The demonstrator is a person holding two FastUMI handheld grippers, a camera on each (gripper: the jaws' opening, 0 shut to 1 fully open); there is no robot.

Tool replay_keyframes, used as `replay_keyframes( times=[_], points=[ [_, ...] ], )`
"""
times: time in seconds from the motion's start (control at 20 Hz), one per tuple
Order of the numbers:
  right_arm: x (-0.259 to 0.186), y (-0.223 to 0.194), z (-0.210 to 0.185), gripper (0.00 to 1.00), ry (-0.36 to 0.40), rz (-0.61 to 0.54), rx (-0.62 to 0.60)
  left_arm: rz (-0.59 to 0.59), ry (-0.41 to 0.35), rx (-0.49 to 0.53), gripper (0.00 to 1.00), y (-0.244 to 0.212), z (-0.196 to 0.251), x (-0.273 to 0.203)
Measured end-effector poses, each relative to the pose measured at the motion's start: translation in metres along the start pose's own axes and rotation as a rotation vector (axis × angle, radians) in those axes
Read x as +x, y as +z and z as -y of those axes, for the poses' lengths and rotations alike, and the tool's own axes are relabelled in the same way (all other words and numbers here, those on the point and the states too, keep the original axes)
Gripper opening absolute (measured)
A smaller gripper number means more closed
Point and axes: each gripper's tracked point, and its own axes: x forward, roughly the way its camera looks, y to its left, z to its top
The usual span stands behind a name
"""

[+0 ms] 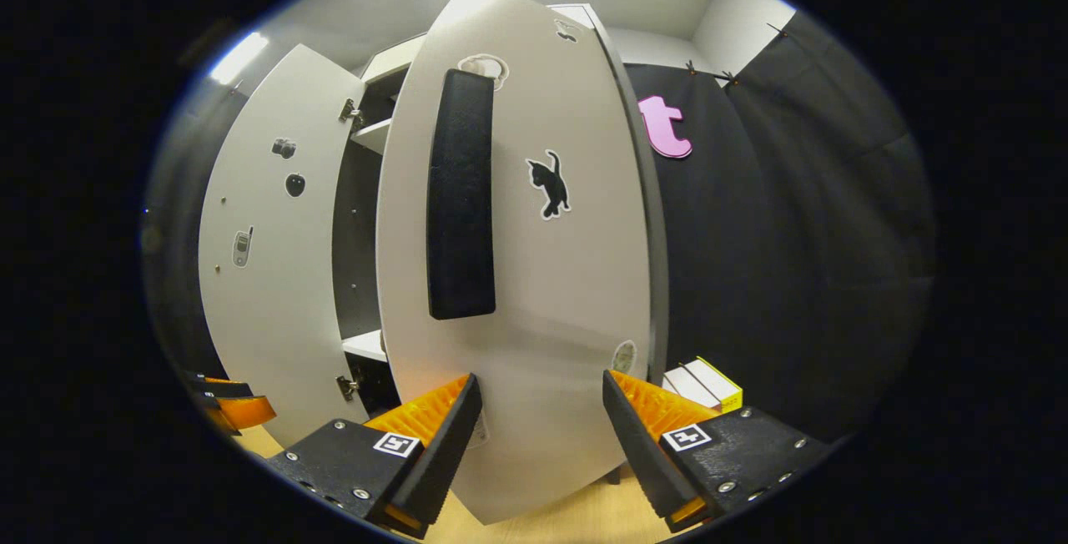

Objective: Grab one shoe with the right hand and put it into the shoe cabinet, grab the other shoe with the left hand and put it into the shoe cabinet; then close the right door with the right hand and the left door with the left hand.

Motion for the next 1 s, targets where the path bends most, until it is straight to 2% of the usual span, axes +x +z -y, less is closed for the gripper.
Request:
replay_keyframes(
  times=[0.05,0.1,0.25,0.35,0.4,0.45,0.55,0.6,0.65,0.7,0.8,1.0],
  points=[
    [0.010,-0.002,-0.006,0.92,0.003,-0.006,-0.009,0.001,0.005,-0.003,0.97,0.000,-0.003,0.001],
    [0.021,-0.004,-0.012,0.92,0.011,-0.012,-0.016,0.000,0.010,-0.008,0.94,-0.001,-0.006,0.001],
    [0.042,-0.010,-0.033,0.92,0.024,-0.027,-0.015,-0.001,0.021,-0.017,0.97,-0.002,-0.012,0.001],
    [0.044,-0.009,-0.031,0.90,0.011,-0.027,-0.017,0.001,0.026,-0.015,0.97,-0.003,-0.015,0.001],
    [0.046,-0.011,-0.032,0.96,0.006,-0.032,-0.006,0.000,0.029,-0.013,0.97,-0.003,-0.017,0.002],
    [0.048,-0.012,-0.033,0.89,0.002,-0.038,0.010,0.000,0.029,-0.011,0.97,-0.003,-0.018,0.002],
    [0.051,-0.013,-0.034,0.89,-0.003,-0.045,0.027,0.006,0.029,-0.005,0.94,0.000,-0.019,0.005],
    [0.053,-0.013,-0.035,0.89,-0.007,-0.046,0.024,0.011,0.028,-0.003,0.97,0.001,-0.018,0.005],
    [0.055,-0.012,-0.035,0.89,-0.012,-0.044,0.017,0.016,0.026,-0.001,0.94,0.002,-0.018,0.004],
    [0.057,-0.012,-0.035,0.89,-0.015,-0.043,0.008,0.019,0.026,0.001,0.97,0.003,-0.017,0.005],
    [0.060,-0.011,-0.036,0.89,-0.017,-0.043,-0.009,0.025,0.028,0.008,0.94,0.005,-0.017,0.004],
    [0.062,-0.010,-0.036,0.89,-0.041,-0.033,-0.050,0.036,0.030,0.019,0.97,0.009,-0.017,0.002]
  ],
)
